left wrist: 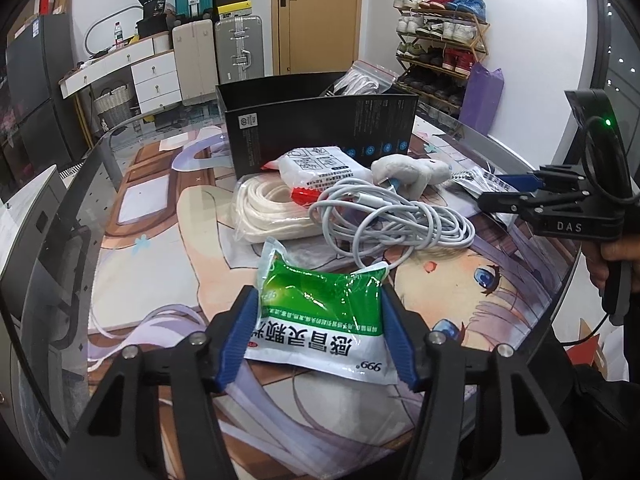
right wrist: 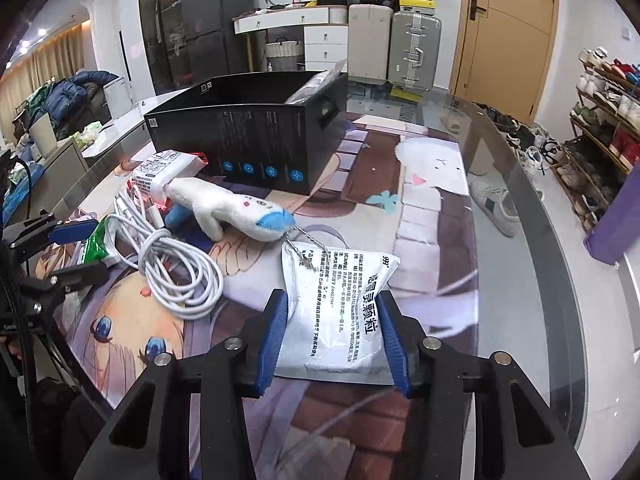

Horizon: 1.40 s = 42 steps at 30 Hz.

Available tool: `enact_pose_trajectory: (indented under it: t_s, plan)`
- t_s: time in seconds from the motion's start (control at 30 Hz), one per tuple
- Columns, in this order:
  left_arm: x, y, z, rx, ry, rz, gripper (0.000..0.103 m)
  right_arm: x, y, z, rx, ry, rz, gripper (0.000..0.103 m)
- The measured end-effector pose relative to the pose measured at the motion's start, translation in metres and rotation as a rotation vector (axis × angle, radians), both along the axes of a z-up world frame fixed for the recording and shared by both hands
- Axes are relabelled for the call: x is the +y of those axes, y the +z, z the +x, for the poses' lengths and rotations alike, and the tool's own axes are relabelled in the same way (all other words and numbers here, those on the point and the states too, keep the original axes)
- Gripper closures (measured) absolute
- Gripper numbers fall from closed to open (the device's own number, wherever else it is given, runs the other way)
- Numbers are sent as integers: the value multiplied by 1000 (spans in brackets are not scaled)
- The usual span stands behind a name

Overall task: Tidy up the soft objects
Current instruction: 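Carry the green sachet with the left gripper while the right carries the white bag to the box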

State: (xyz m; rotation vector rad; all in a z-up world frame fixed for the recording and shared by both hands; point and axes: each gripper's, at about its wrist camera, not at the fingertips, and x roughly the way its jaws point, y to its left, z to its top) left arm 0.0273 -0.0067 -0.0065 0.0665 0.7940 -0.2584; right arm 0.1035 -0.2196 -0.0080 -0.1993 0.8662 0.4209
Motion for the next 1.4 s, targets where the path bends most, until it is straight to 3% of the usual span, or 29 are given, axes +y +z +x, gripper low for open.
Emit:
enact_pose_trajectory:
  t_s: [0.83, 1.4]
  plan:
    - [17, 36, -9, -98, 64, -103, 46, 7, 49, -39, -145, 27, 127, 60]
    - [9, 70, 23, -174, 102, -127, 46, 28, 85, -27, -234, 48, 188, 60]
